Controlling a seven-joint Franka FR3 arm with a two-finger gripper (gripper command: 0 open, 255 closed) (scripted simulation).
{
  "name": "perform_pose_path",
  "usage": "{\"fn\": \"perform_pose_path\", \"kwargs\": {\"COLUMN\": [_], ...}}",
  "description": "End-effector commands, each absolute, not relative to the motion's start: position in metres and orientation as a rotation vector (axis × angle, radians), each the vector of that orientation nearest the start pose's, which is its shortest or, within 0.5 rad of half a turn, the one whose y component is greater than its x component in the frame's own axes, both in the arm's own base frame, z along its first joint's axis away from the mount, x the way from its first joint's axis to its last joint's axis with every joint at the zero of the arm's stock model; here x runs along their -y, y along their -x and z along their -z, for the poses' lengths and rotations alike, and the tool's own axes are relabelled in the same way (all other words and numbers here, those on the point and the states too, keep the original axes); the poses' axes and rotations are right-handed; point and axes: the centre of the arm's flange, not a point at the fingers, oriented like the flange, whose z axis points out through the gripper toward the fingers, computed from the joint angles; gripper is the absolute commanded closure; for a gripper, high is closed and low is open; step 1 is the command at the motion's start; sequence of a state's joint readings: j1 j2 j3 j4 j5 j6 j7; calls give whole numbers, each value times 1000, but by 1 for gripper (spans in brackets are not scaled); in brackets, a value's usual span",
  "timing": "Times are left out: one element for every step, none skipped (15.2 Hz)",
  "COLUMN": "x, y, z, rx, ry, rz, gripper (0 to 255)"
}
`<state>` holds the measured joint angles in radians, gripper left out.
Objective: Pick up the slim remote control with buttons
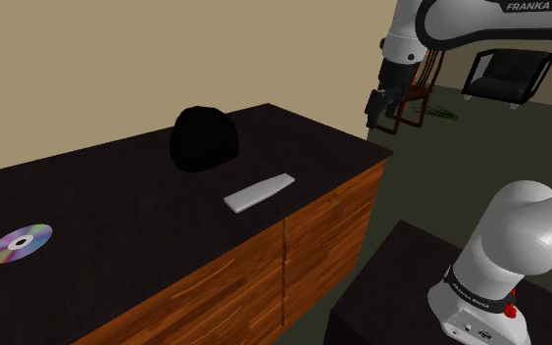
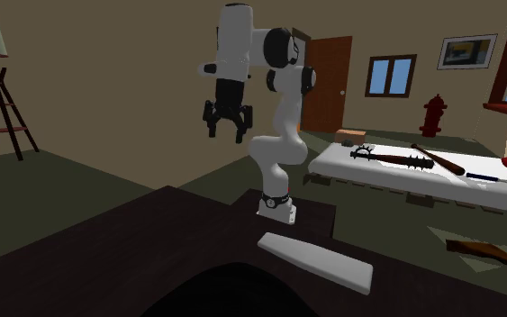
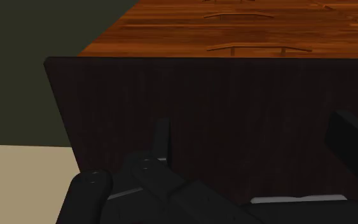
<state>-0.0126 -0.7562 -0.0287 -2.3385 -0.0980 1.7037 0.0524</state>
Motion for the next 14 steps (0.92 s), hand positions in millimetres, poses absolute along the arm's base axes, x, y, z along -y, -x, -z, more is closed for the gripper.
{"fn": "perform_pose_path", "kwargs": {"x": [26, 23, 20, 16, 11, 6, 0, -6, -13, -20, -28, -36, -45, -54], "y": [-328, -340, -352, -364, -376, -388, -399, -410, -420, -430, -440, -449, -458, -466], "z": [-602, -599, -595, -592, -588, -584, -580, -576, -572, -568, -564, -560, -556, -552], "rx": [-128, -44, 39, 123, 207, 290, 373, 455, 537, 618, 699, 779, 859, 938], "ry": [3210, 3210, 3208, 3203, 3197, 3188, 3177, 3164, 3148, 3131, 3111, 3089, 3065, 3039], "rz": [196, 191, 185, 179, 174, 168, 162, 155, 149, 143, 136, 130, 123, 117], "gripper": [0, 0, 0, 0, 0, 0, 0, 0, 0, 0, 0, 0, 0, 0]}}
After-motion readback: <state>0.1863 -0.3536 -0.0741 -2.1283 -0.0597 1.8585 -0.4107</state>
